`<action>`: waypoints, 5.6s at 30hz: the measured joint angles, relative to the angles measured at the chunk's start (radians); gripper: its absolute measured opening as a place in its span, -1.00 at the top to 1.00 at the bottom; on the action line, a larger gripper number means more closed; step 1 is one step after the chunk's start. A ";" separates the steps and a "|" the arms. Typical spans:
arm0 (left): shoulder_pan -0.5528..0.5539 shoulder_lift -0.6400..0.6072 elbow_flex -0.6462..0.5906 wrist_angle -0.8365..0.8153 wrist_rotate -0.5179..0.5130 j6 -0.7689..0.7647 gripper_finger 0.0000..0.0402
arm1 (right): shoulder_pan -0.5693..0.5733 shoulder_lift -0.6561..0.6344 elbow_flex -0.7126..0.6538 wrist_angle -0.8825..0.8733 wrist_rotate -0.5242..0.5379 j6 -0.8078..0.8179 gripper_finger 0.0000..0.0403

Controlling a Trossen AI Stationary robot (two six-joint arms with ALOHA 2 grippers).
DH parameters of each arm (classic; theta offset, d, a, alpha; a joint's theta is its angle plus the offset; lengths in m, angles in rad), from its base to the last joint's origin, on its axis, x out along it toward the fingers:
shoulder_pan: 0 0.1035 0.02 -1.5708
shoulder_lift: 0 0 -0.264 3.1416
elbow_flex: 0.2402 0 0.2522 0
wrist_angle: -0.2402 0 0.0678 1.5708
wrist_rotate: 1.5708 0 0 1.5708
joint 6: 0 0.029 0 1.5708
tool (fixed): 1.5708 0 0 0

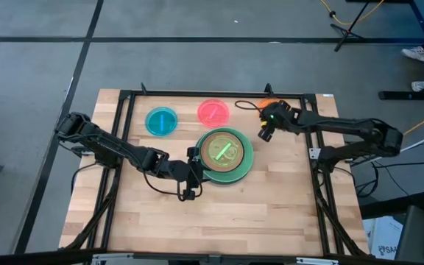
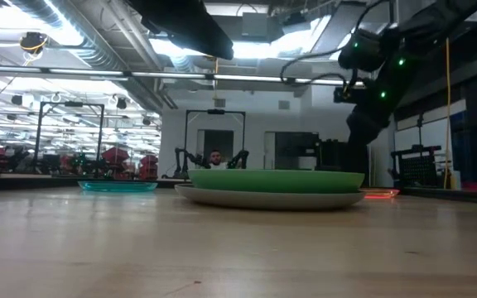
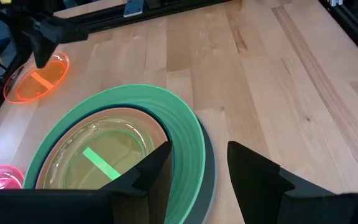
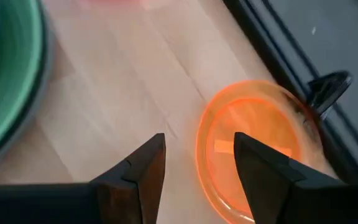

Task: Stack plastic plates
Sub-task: Stack the orange plate on top of the green plate, then stack the blue plate on top of the orange plate

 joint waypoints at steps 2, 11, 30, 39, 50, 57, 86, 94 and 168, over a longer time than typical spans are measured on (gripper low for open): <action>0.000 0.000 0.000 0.000 -0.003 0.000 0.27 | -0.026 0.028 0.000 0.005 -0.033 0.010 0.09; 0.000 0.000 0.000 0.000 -0.026 0.001 0.27 | -0.095 0.185 0.000 0.062 -0.054 0.020 0.09; 0.001 0.000 0.000 -0.009 -0.026 0.002 0.27 | -0.156 0.307 0.000 0.176 -0.038 -0.002 0.11; 0.001 0.000 0.000 -0.009 -0.026 0.004 0.27 | -0.155 0.309 0.000 0.180 -0.039 -0.003 0.45; 0.001 0.000 0.000 -0.009 -0.025 0.003 0.27 | -0.152 0.371 0.003 0.211 -0.038 -0.039 0.72; 0.001 0.000 0.000 -0.009 -0.025 0.003 0.27 | -0.152 0.369 0.002 0.219 -0.038 -0.063 0.98; 0.001 0.000 0.000 -0.009 -0.025 0.002 0.27 | 0.233 0.136 -0.001 0.224 0.033 -0.202 0.99; 0.001 0.000 0.000 -0.009 -0.025 0.002 0.27 | 0.398 0.117 0.000 0.248 0.033 -0.255 0.99; -0.001 0.000 0.000 -0.072 -0.061 -0.015 0.27 | 0.561 0.122 0.101 0.165 -0.289 -0.066 0.29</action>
